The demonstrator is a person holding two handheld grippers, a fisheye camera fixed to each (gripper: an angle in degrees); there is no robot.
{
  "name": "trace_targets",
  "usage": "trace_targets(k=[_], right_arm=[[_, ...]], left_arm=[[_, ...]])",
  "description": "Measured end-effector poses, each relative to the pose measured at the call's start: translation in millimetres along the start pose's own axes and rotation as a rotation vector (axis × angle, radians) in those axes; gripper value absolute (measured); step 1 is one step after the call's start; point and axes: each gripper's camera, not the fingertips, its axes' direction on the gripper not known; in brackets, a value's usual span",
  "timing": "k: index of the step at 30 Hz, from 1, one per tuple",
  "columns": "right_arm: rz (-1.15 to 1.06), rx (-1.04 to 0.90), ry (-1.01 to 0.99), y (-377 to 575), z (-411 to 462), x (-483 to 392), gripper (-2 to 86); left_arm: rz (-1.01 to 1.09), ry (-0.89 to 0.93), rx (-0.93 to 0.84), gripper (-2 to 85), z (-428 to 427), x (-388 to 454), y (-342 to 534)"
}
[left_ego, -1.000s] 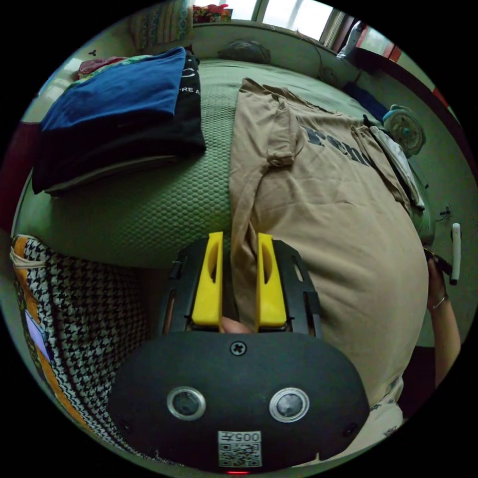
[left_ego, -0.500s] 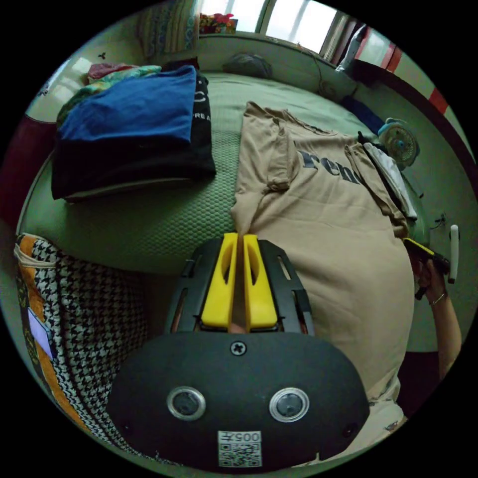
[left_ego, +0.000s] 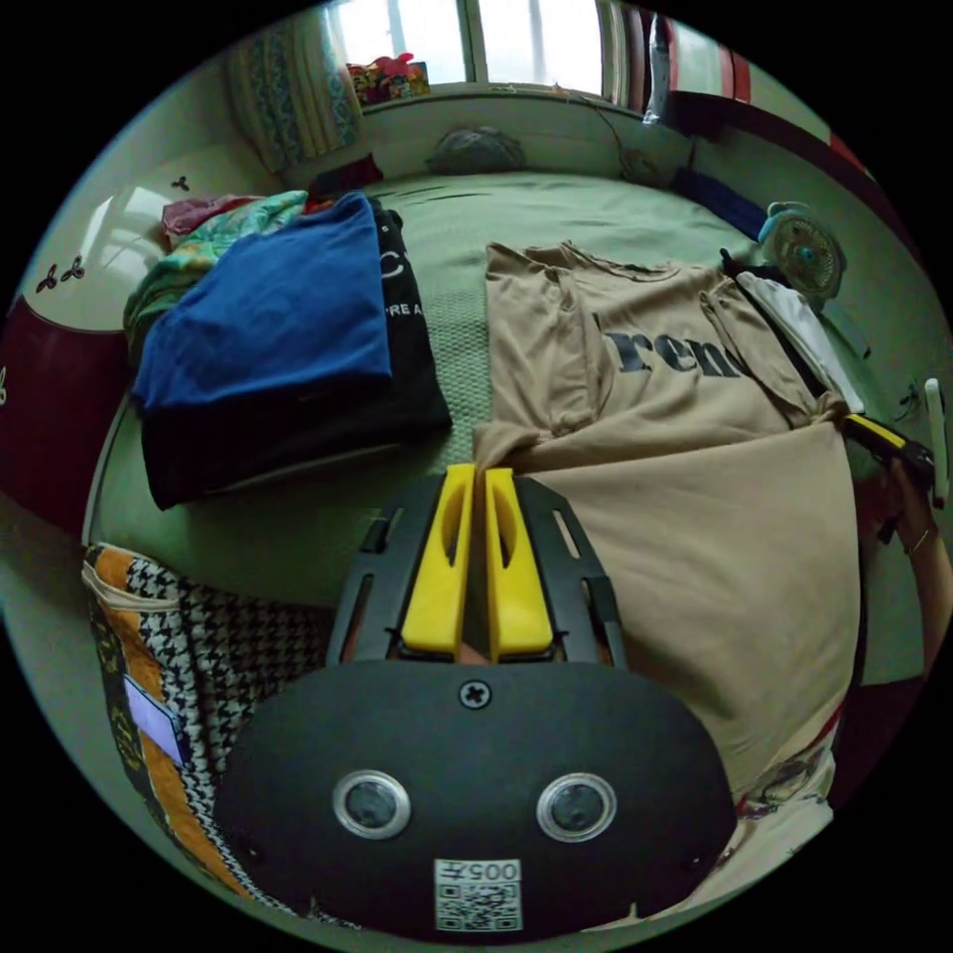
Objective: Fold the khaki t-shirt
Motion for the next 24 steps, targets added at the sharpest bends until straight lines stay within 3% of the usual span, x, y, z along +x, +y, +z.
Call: trace_targets(k=[11,17,24], right_arm=[[0.031,0.053,0.15,-87.9,-8.0,1.0,-1.6],[0.139,-0.039,0.036,-94.6,4.2,15.1,-0.9],[0.138,-0.035,-0.131,-31.4,-5.4,40.6,4.9]], left_arm=[[0.007,-0.08,0.106,1.8,-17.1,-9.8,-97.2],[-0.017,-0.022,0.031,3.5,-1.1,-15.5,-113.9],[-0.107,0.106,-0.007,7.1,-10.6,-56.0,-74.2]])
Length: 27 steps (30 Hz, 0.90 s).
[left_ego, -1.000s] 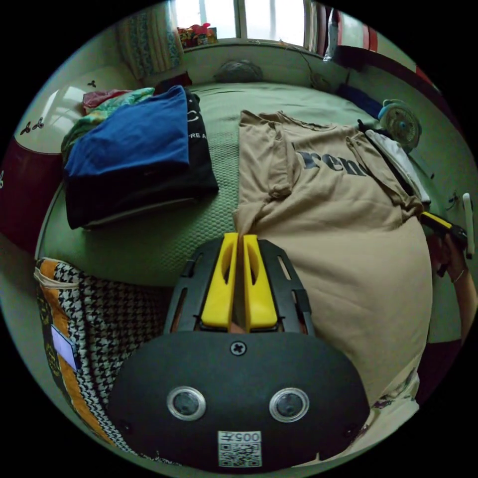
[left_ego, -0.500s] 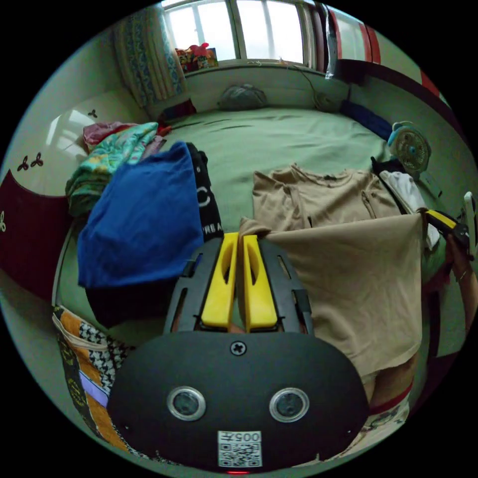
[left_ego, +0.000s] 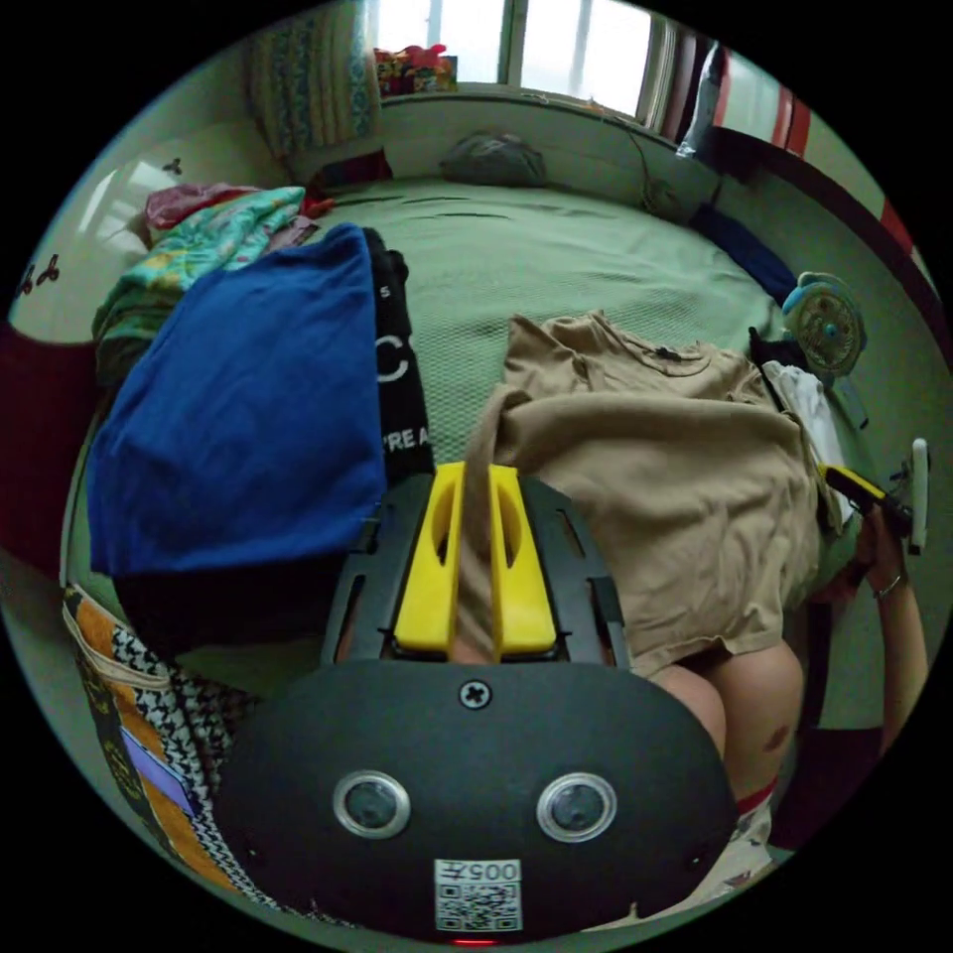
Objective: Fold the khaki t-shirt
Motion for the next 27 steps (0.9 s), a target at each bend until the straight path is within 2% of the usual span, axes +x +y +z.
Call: trace_targets(k=[3,15,22,27], right_arm=[[0.015,0.025,-0.056,29.2,-14.9,10.1,6.0],[-0.058,0.008,-0.015,132.0,-43.7,15.3,7.1],[-0.014,0.025,-0.046,172.3,-62.8,28.0,7.4],[0.02,0.008,-0.022,199.6,-59.7,32.7,7.6]], left_arm=[[-0.024,0.043,-0.004,10.5,-14.0,-14.1,21.1],[-0.081,0.082,-0.127,10.8,-13.1,-32.2,108.4],[-0.124,0.021,-0.124,9.7,-23.3,-37.3,127.3],[-0.125,-0.027,-0.171,5.7,-41.2,-41.9,137.0]])
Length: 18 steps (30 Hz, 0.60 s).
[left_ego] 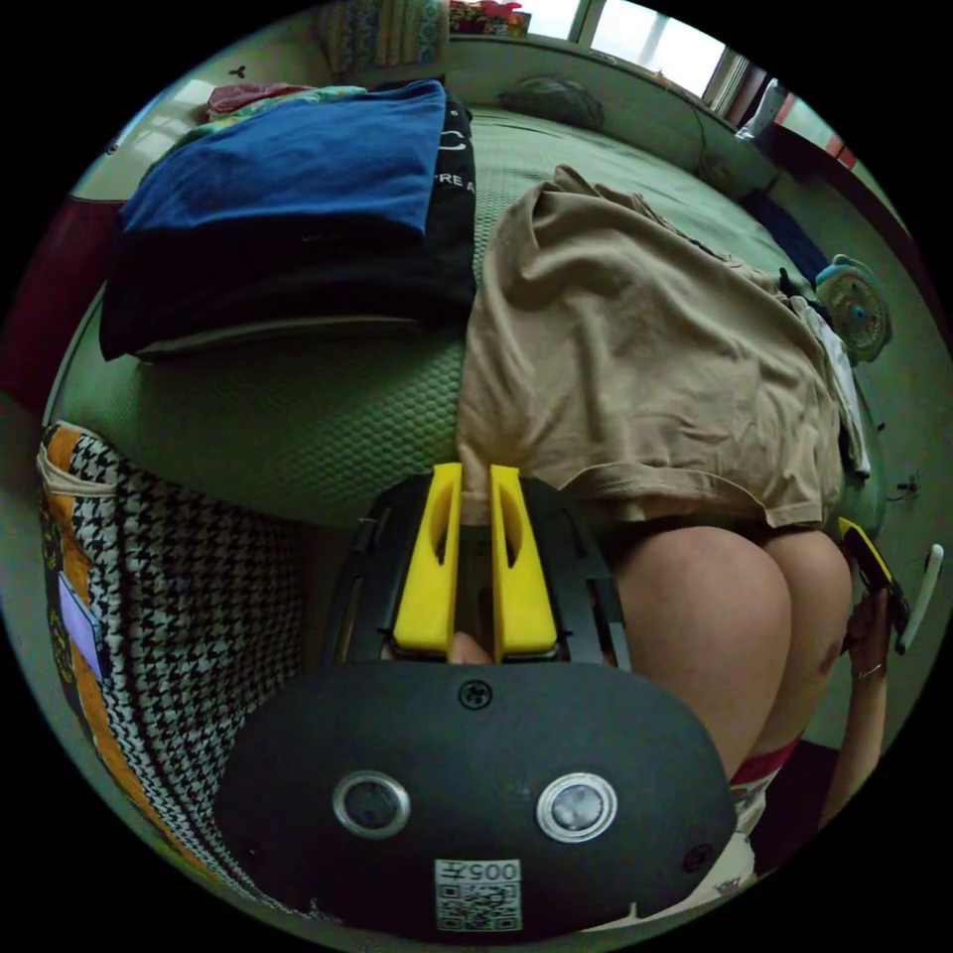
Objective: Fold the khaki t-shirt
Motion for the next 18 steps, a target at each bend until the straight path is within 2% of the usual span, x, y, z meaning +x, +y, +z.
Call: trace_targets(k=[9,16,18], right_arm=[[0.053,-0.038,-0.019,32.3,-9.1,2.0,6.5],[0.068,-0.044,-0.072,63.5,-35.1,8.7,-1.1],[0.121,-0.049,-0.115,73.1,-45.1,19.8,-1.3]], left_arm=[[-0.02,0.039,0.018,5.3,-36.3,-25.1,35.3],[-0.011,0.023,0.042,5.0,-72.6,-38.4,67.7],[-0.011,0.017,0.029,2.6,-89.6,-44.2,78.2]])
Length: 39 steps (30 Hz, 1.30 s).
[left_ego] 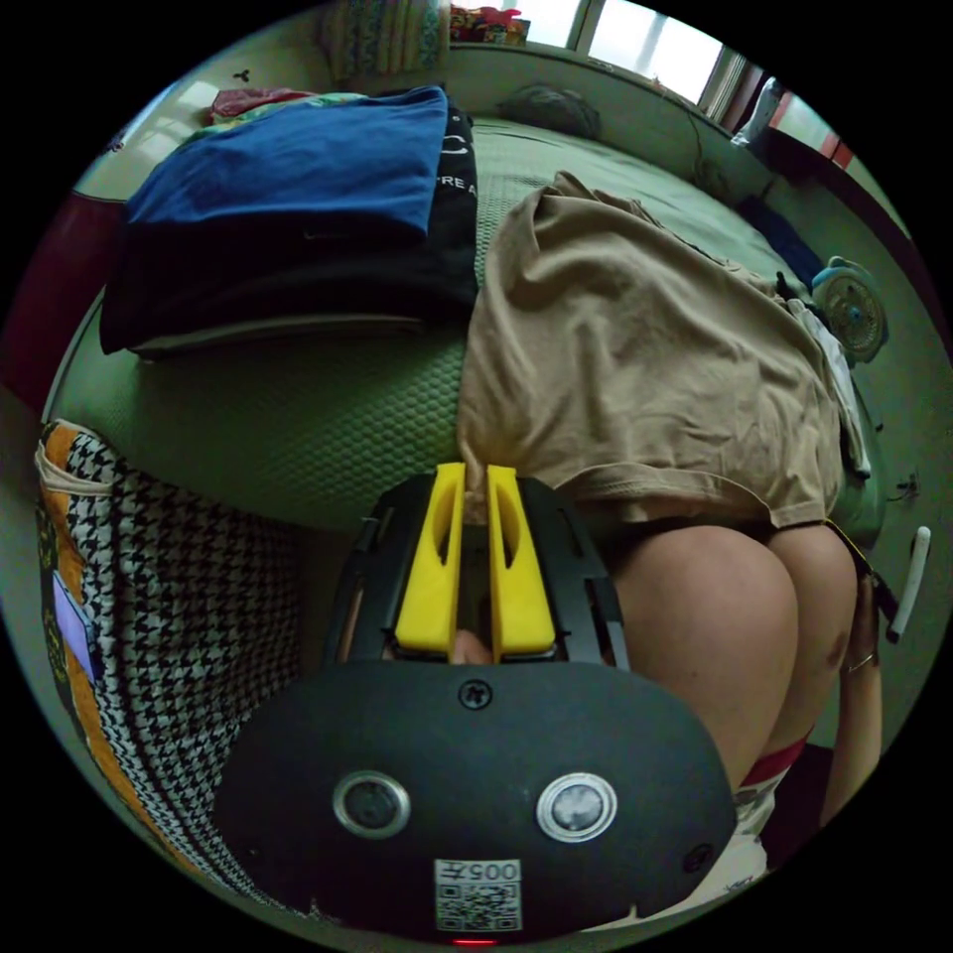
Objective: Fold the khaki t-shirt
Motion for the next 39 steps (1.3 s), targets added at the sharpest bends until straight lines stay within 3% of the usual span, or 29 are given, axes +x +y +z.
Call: trace_targets(k=[10,18,32,39], right_arm=[[0.047,0.183,-0.116,55.5,-130.4,47.0,-0.6],[0.032,0.301,-0.054,106.3,-223.6,41.8,0.2],[0.018,0.361,-0.051,203.4,-342.0,47.0,1.1],[-0.002,0.413,-0.051,226.7,-384.5,38.7,3.5]], left_arm=[[-0.035,0.137,0.163,-0.4,-129.0,-39.4,60.0],[0.004,0.176,0.31,-0.5,-260.7,-54.3,126.4],[-0.015,0.218,0.299,-0.5,-386.7,-82.2,227.0],[-0.024,0.234,0.401,-0.5,-448.5,-88.5,248.9]])
